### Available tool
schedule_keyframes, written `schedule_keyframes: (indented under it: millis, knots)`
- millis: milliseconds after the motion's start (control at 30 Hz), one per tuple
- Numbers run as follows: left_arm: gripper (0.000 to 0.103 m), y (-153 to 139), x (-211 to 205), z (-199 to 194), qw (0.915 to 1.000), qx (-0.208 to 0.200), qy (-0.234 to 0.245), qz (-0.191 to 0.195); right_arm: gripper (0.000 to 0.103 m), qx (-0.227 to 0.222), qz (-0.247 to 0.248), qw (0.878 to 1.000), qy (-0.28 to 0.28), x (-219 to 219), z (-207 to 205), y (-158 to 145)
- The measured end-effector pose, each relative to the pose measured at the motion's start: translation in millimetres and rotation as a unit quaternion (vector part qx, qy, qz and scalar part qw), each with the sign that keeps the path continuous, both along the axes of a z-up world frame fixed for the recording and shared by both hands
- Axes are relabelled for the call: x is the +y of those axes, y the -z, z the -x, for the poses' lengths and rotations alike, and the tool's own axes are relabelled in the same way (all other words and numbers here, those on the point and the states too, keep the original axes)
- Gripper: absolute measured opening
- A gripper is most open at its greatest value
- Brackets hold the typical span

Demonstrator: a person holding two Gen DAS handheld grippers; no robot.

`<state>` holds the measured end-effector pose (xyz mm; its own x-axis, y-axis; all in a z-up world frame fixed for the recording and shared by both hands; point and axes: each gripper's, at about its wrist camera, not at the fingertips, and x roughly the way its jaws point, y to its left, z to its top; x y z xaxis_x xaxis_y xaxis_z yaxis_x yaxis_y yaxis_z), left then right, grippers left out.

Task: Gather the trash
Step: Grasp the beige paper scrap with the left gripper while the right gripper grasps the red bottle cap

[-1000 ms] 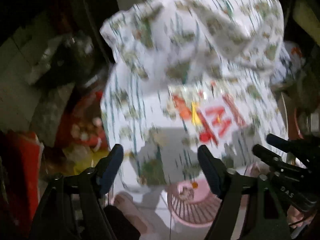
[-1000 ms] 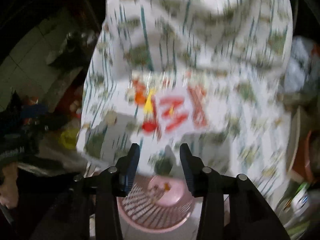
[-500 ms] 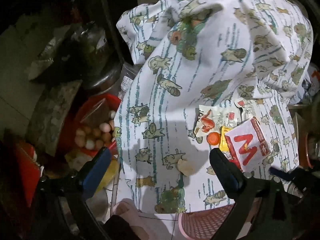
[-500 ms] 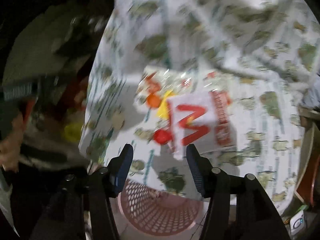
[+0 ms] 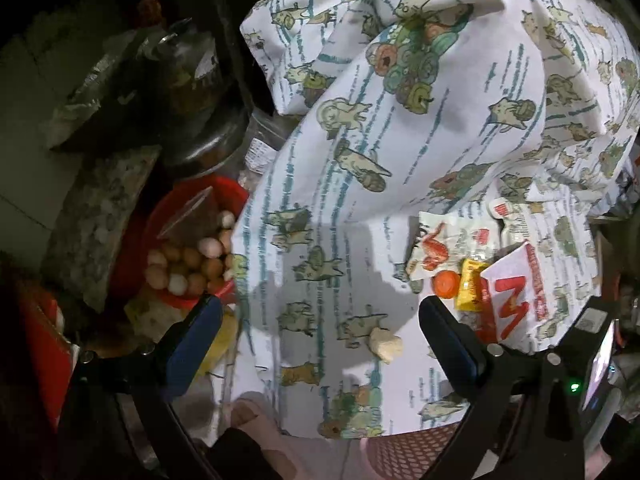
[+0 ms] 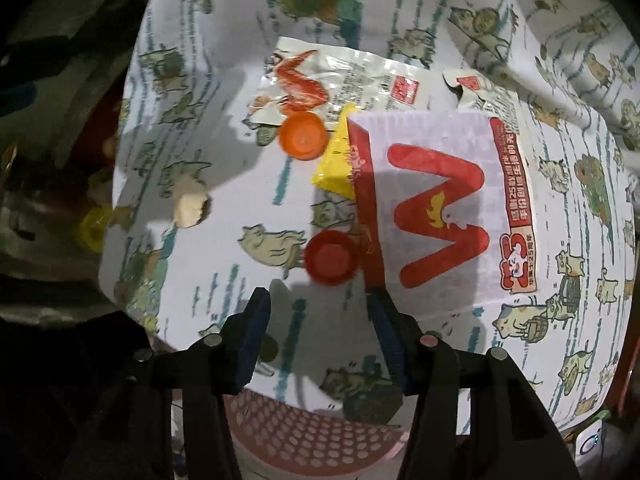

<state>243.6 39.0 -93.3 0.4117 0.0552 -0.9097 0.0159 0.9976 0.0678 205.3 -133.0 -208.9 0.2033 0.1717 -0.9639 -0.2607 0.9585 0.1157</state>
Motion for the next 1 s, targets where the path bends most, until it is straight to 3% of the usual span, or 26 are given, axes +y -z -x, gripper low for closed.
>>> schedule_keyframes:
  millis: [200, 267, 333, 367, 400, 467, 600, 700, 833, 900, 1000]
  knots:
    - [0.098, -3.3, 11.5, -3.3, 0.9997, 0.000, -0.021, 0.008, 0.056, -0.043, 0.044, 0.998, -0.019, 6.1, -9.7, 3.0]
    - [0.098, -2.7, 13.9, -4.5, 0.9997, 0.002, -0.025, 0.007, 0.066, -0.075, 0.034, 0.996, -0.025, 4.5, -9.4, 4.7]
    - [0.098, -2.7, 14.7, -4.0, 0.9997, -0.001, -0.026, 0.001, 0.068, -0.085, 0.037, 0.995, -0.029, 6.1, -9.6, 5.5]
    - [0.098, -2.9, 14.7, -3.9, 0.9997, -0.002, -0.026, -0.002, 0.064, -0.086, 0.041, 0.995, -0.029, 7.0, -10.1, 4.9]
    - [0.098, -3.0, 14.9, -3.7, 0.9997, -0.002, -0.025, -0.002, 0.050, -0.088, 0.041, 0.995, -0.031, 8.1, -10.4, 3.9]
    - [0.098, -3.9, 15.0, -3.5, 0.9997, -0.003, -0.025, 0.000, 0.033, -0.092, 0.027, 0.994, -0.051, 13.8, -7.8, 1.3]
    - [0.098, -5.8, 13.7, -3.9, 0.9997, -0.006, -0.024, 0.001, 0.032, -0.096, 0.035, 0.991, -0.090, 29.8, 1.5, 1.8]
    - [0.098, -2.9, 12.8, -4.7, 0.9998, -0.001, -0.020, 0.001, 0.031, -0.105, 0.045, 0.990, -0.089, 37.1, 7.9, 3.4]
    - [0.098, 17.6, 8.6, -9.2, 0.9977, 0.051, 0.006, 0.044, 0.031, -0.116, 0.029, 0.992, -0.051, 19.0, 1.2, -10.0]
    - [0.097, 30.3, 1.9, -9.1, 0.9966, 0.070, 0.014, 0.041, 0.031, -0.134, 0.006, 0.991, -0.022, 8.4, -2.6, -27.4]
    - [0.082, 46.9, -9.7, -8.1, 0.9954, 0.090, 0.022, 0.025, 0.031, -0.167, -0.035, 0.985, 0.019, -11.9, -4.8, -58.0]
